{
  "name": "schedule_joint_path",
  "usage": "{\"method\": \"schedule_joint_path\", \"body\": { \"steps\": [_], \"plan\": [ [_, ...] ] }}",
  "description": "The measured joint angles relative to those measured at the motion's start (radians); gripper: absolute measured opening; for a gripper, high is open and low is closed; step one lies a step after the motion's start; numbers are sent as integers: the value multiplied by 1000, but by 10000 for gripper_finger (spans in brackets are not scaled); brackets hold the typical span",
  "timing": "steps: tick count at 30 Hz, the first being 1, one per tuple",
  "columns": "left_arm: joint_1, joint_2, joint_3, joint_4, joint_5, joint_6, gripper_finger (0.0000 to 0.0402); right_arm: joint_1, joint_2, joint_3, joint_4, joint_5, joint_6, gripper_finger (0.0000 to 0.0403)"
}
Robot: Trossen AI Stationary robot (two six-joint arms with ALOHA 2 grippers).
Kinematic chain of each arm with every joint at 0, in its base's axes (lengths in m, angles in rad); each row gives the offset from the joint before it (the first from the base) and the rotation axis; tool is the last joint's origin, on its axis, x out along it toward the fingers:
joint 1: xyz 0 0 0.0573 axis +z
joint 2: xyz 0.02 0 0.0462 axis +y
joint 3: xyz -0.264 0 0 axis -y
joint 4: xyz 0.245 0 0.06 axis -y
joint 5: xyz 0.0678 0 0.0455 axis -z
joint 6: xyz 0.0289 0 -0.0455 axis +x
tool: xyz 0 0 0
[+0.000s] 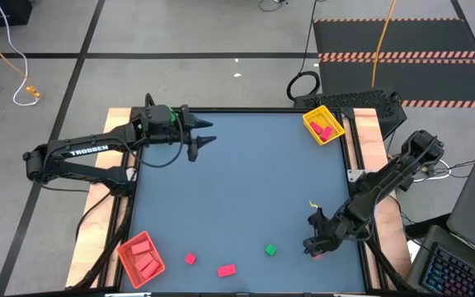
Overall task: Sort & place blocks by color
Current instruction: Put the orange block into the orange bin
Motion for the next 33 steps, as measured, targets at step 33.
{"method": "schedule_joint_path", "body": {
  "steps": [33],
  "plan": [
    [-220,174,-1,306,0,-59,241,-690,-50,3,728,170,-1695,125]
  ]
}}
